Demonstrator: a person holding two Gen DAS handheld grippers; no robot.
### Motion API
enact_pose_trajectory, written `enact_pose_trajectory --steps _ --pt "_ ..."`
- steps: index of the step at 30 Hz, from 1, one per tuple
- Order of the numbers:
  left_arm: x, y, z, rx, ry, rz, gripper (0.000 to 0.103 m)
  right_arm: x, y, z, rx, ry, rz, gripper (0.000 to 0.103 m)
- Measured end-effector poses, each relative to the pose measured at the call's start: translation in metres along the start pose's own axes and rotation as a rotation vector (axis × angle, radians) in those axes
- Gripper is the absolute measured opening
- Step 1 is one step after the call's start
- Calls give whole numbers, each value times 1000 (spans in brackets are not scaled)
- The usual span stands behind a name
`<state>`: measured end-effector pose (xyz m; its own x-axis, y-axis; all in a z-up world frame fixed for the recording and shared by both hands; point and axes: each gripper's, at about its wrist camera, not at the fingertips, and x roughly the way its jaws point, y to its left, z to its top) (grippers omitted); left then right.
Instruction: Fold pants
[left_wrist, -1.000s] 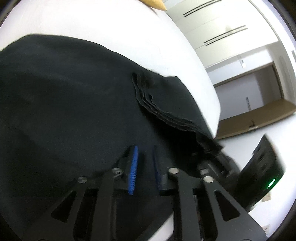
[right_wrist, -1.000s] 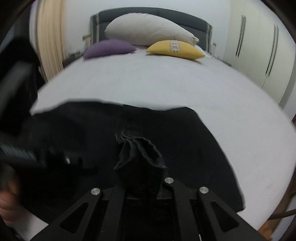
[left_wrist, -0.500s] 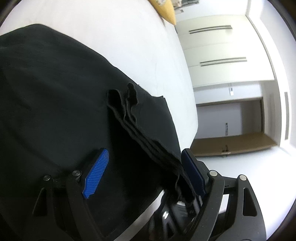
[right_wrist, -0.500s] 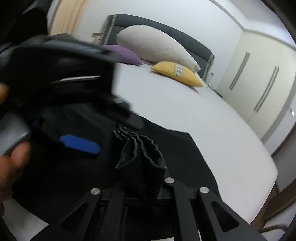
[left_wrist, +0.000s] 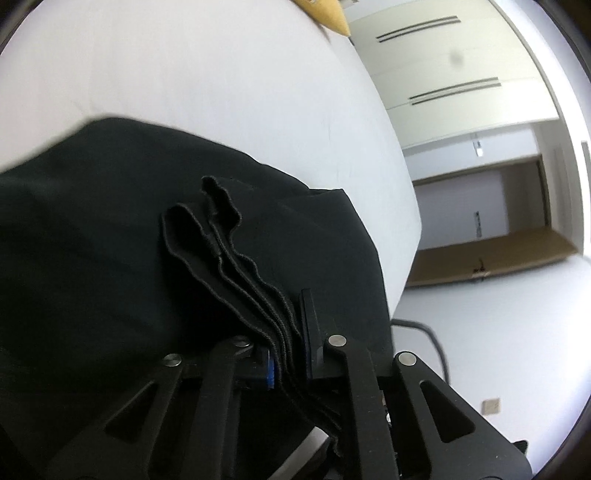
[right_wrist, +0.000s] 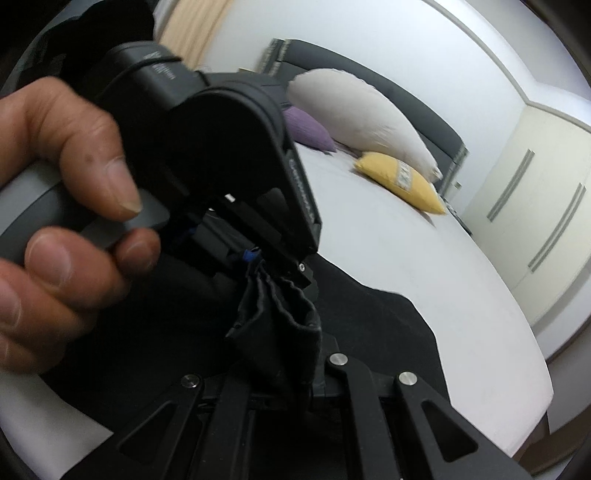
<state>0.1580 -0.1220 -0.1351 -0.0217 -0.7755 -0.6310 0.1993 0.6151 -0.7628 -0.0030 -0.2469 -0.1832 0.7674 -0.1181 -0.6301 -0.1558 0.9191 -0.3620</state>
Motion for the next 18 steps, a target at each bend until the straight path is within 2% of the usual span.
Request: enact_pose_trajectory --steps 6,7,11,18 --pt "-29 23 -5 33 16 67 8 2 35 8 -64 3 68 5" --pt "-20 21 -15 34 22 77 8 4 35 8 -70 7 74 5" --pt "-23 40 -20 25 26 109 8 16 44 4 -72 46 116 5" --pt "-15 48 -25 31 11 127 8 20 53 4 -98 64 128 5"
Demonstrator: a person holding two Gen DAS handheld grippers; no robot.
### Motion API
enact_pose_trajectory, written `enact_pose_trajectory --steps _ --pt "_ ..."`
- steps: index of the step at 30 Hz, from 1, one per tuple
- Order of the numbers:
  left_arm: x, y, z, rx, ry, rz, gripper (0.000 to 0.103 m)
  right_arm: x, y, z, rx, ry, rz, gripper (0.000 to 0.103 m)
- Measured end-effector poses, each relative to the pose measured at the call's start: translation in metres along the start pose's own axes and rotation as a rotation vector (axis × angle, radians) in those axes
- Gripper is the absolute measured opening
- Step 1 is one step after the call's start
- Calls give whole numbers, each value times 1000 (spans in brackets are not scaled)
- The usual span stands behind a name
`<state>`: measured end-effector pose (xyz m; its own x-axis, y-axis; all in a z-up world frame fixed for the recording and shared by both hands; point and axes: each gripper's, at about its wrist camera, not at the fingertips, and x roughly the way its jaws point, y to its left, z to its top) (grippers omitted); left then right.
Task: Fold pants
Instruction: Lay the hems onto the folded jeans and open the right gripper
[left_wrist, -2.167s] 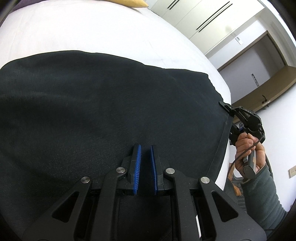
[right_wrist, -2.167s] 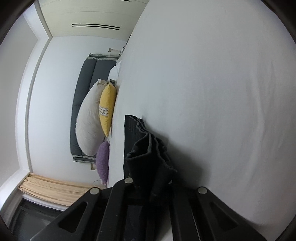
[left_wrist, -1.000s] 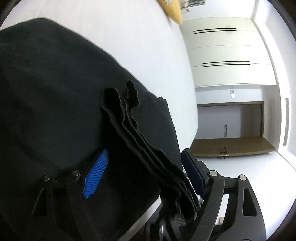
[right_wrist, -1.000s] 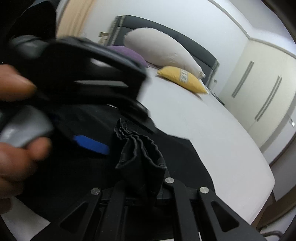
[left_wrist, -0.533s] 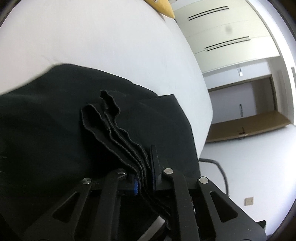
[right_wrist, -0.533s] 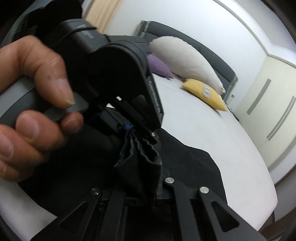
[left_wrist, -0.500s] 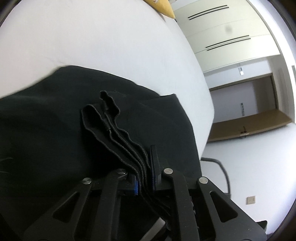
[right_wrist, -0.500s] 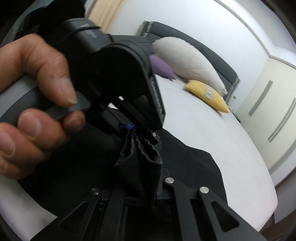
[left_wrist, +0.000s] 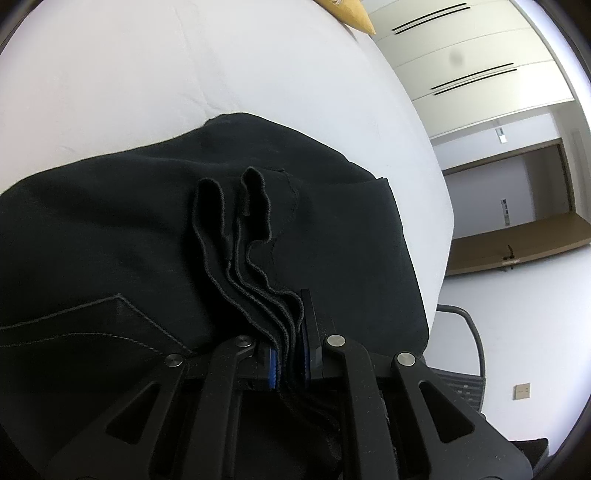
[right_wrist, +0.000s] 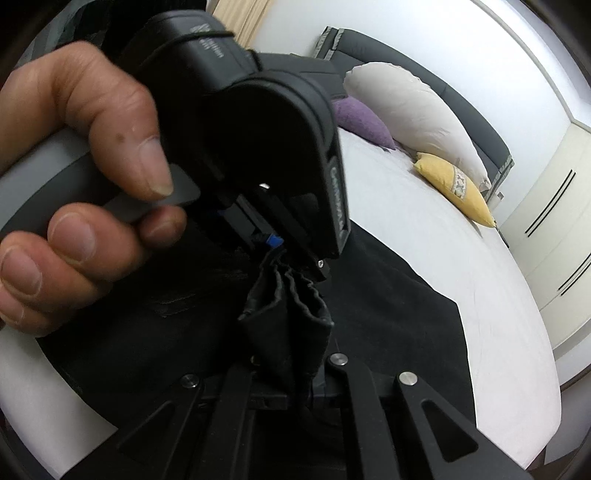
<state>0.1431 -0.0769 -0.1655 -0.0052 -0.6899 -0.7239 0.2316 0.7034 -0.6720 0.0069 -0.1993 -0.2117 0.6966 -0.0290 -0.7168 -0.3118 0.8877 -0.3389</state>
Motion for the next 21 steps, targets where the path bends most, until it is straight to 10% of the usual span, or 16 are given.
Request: enact_pose_trajectory --steps 11,15,21 --pt "12 2 -1 -72 -15 23 10 16 -3 -22 -7 73 54 17" --pt "-22 2 -8 -69 -93 154 13 -3 -45 -32 164 84 268 52" --pt "-45 -48 -16 47 -211 193 13 -16 -162 -60 468 32 622 54"
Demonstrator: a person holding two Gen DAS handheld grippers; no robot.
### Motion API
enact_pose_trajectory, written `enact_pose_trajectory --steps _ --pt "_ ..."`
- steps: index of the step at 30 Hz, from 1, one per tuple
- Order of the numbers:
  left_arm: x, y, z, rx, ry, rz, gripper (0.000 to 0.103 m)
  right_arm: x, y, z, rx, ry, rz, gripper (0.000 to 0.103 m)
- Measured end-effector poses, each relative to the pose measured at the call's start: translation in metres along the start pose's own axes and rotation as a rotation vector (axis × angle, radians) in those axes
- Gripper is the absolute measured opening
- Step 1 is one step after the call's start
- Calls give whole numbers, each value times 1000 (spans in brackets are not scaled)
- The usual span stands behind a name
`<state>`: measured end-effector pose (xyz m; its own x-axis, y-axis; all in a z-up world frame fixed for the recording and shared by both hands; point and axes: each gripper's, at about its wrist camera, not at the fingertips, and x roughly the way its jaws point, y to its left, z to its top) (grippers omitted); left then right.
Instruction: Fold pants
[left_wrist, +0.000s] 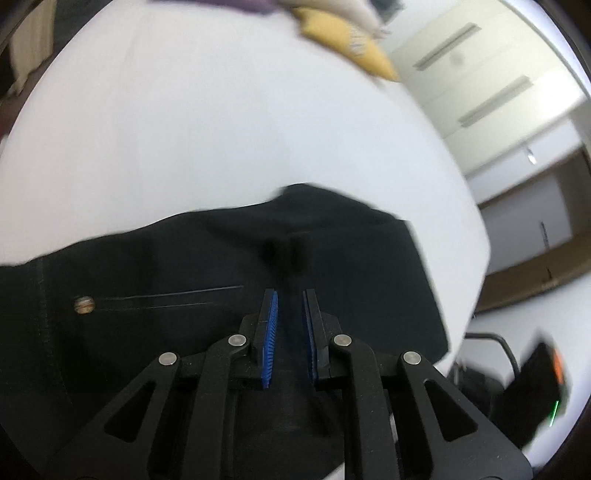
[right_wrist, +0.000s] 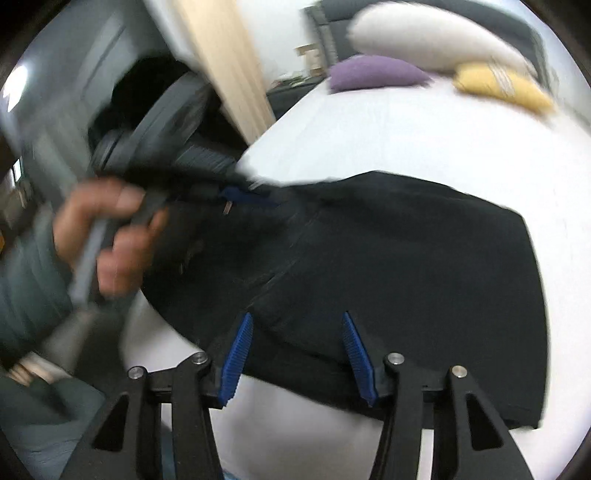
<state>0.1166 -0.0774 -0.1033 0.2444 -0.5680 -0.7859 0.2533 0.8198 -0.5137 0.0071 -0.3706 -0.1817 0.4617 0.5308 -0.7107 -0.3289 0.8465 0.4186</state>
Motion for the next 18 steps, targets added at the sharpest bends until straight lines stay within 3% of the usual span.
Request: enact_pose_trajectory --steps 3,7,9,12,15,18 --pt "20 -48 -12 112 23 -51 13 -25 -73 27 172 -42 108 54" --pt "62 -69 -35 172 107 -31 13 -23 -147 58 325 -35 219 56" --pt "83 -68 -49 167 145 13 13 -13 -163 71 365 -36 233 56" --pt "85 -61 -58 155 122 -25 13 18 -201 80 449 -11 282 56" --pt "89 -55 -58 118 135 -56 13 51 -215 64 492 79 280 54" --pt "92 -53 -61 104 129 -75 13 41 -215 41 491 59 329 51"
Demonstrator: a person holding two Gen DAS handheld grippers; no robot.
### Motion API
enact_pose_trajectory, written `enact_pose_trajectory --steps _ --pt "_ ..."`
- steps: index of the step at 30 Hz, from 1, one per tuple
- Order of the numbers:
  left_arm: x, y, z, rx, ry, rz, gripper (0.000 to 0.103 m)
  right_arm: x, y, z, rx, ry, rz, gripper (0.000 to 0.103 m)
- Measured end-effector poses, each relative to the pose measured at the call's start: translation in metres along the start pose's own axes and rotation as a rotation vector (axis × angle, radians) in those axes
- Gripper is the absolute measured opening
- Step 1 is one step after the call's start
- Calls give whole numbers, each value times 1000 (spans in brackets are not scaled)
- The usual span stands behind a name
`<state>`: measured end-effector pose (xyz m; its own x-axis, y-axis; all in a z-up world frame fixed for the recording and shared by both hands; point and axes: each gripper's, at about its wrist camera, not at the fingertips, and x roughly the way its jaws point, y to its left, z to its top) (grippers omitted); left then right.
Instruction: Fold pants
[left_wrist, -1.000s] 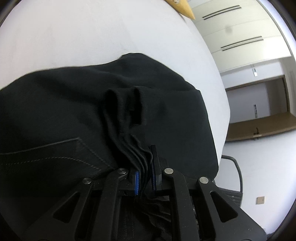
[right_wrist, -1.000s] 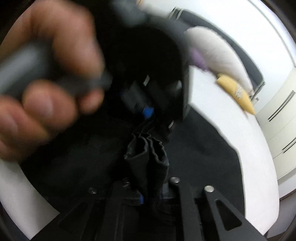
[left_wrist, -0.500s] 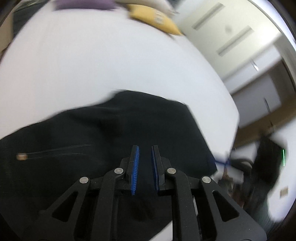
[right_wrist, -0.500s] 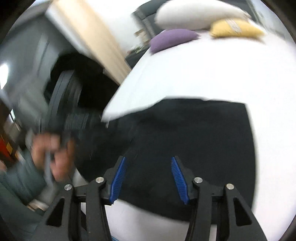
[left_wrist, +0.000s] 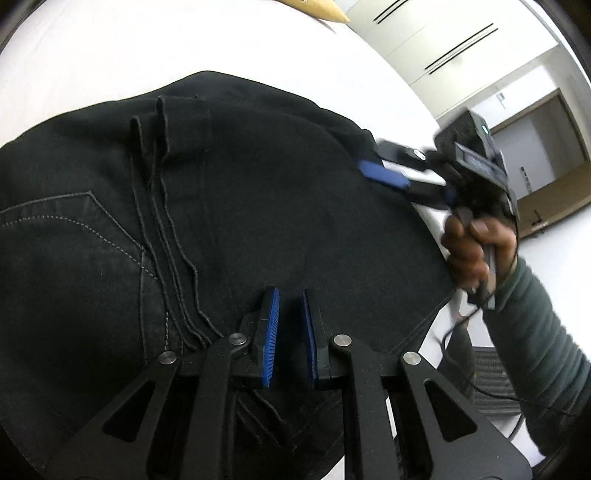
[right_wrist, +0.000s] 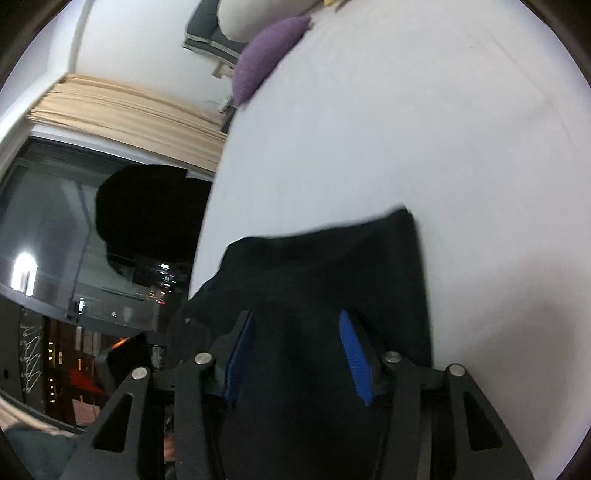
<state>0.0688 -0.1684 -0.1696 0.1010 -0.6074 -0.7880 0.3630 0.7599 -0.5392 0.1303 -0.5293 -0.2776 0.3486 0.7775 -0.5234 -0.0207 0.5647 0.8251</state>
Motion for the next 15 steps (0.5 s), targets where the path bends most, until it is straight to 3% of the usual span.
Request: enact_pose_trajectory --steps 7,10,13,15 --pt "-18 30 -9 -18 -28 -25 13 -35 7 -81 -49 73 40 52" --pt "-43 41 -14 -1 -47 -9 13 -48 15 -114 -52 41 20 52" --pt "-55 36 -23 15 -74 24 13 -55 34 -132 -61 0 -18 53" --pt "-62 32 -33 26 -90 42 13 -57 56 -138 -96 -39 1 54"
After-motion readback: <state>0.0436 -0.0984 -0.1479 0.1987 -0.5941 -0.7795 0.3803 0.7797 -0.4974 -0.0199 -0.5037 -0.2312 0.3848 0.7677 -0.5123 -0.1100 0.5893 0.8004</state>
